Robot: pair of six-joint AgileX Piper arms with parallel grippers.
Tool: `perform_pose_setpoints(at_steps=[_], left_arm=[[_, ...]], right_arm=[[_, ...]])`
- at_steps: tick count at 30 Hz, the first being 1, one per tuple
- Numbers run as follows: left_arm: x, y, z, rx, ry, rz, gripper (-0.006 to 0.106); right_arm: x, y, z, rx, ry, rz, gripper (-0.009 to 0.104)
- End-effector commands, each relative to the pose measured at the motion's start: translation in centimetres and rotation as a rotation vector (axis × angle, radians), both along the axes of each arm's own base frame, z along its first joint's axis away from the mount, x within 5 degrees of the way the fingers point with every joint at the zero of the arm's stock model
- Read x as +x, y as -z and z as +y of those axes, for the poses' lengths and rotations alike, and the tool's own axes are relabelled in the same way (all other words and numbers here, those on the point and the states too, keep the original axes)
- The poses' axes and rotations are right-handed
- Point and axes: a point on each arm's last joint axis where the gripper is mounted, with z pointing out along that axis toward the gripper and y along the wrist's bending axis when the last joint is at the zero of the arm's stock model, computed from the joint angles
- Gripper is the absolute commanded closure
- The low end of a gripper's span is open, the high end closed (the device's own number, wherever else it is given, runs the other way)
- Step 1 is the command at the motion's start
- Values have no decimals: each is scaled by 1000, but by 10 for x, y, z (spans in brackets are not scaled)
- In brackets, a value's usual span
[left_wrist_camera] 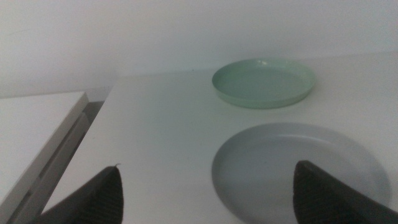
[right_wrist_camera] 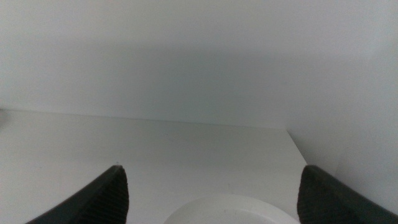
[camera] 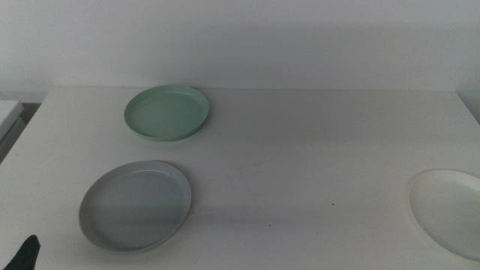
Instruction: Stack the three bowls on top of each other.
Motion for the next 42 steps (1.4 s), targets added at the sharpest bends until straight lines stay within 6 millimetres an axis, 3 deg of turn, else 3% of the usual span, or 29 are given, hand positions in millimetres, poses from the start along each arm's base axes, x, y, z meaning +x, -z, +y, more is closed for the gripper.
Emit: perform_pose_setpoints(at_steps=[1,4,6,11,14,18,23,33,42], left_arm=[[-2,-10,0,11,5,-19,7],[-1,-46,-2,20,23,61,7],[4,-80,-2,29,36,126,7],[27,-144,-5,29,70,334,7],[46,-166,-5,-14,66,450,7],[77,-174,-6,-39,66,620,7],[119,-161,-7,-75,70,784,7],[191,-101,-4,-55,44,966,7],[240,-39,-2,-58,24,1042,7]], right_arm=[[0,0,0,-7,4,-8,2],[0,0,0,-7,4,-8,2],[0,0,0,-7,4,-8,2],[0,0,0,-7,4,-8,2],[0,0,0,-7,4,-8,2],[0,0,0,-7,4,-8,2],[0,0,0,-7,4,-8,2],[0,0,0,-7,4,-8,2],[0,0,0,-7,4,-8,2]])
